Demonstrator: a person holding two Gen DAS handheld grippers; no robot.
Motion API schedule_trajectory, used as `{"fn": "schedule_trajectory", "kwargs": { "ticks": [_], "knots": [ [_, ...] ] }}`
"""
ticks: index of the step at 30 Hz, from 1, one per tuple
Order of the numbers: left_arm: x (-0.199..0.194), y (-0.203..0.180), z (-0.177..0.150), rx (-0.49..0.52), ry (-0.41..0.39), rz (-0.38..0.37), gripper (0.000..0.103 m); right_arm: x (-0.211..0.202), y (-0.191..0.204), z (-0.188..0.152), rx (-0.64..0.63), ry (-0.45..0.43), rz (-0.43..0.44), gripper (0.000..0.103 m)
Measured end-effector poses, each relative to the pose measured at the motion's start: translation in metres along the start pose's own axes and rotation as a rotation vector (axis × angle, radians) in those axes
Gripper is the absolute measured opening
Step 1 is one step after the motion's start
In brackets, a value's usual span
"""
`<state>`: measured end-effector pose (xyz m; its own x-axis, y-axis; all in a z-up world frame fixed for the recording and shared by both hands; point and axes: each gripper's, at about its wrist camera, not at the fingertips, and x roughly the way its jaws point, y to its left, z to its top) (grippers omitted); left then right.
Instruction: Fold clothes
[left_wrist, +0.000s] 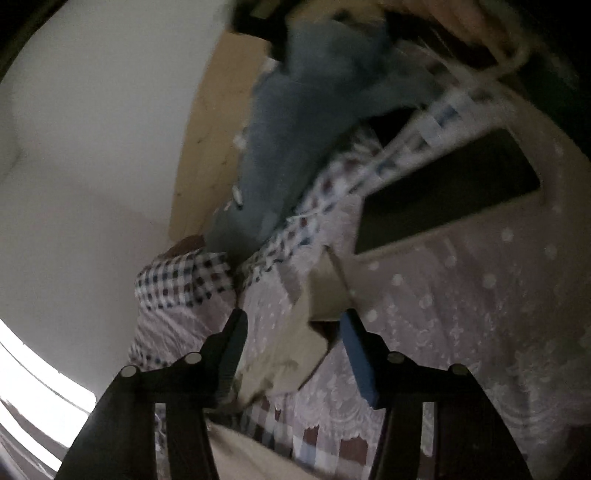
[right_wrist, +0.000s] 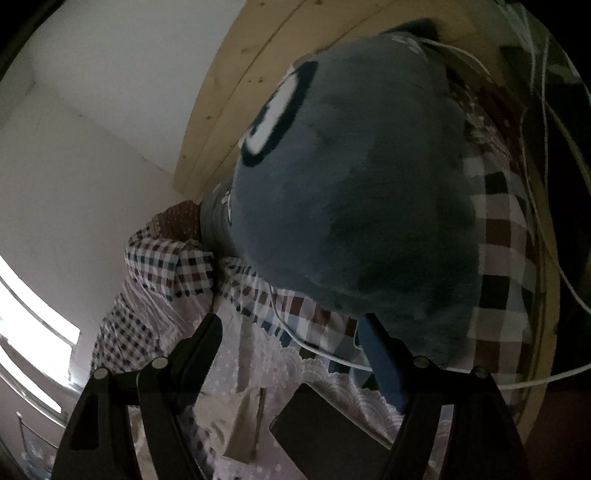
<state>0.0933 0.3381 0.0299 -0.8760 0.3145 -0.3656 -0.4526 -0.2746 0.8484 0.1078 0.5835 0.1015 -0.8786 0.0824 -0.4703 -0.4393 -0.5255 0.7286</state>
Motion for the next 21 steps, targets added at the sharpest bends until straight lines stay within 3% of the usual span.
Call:
{"fn": "schedule_trajectory", "kwargs": {
  "ticks": [6,10,21],
  "knots": [
    [0.02,-0.02,0.005,0.174,0.009,0.008,0.055,-0.002,-0.008,0.004,0.034,0.002,0.028,0.08],
    [0.031,-0.032,0.006,0.284,0.017,0.005,0.047,-0.003,-0.007,0.005,0.027,0.004,0.042,0.08],
    [0.039,-0.039,-0.003,0.482,0.009,-0.016,0.045,-0.002,-0.011,0.007,0.052,0.011,0.063,0.08]
  ]
}}
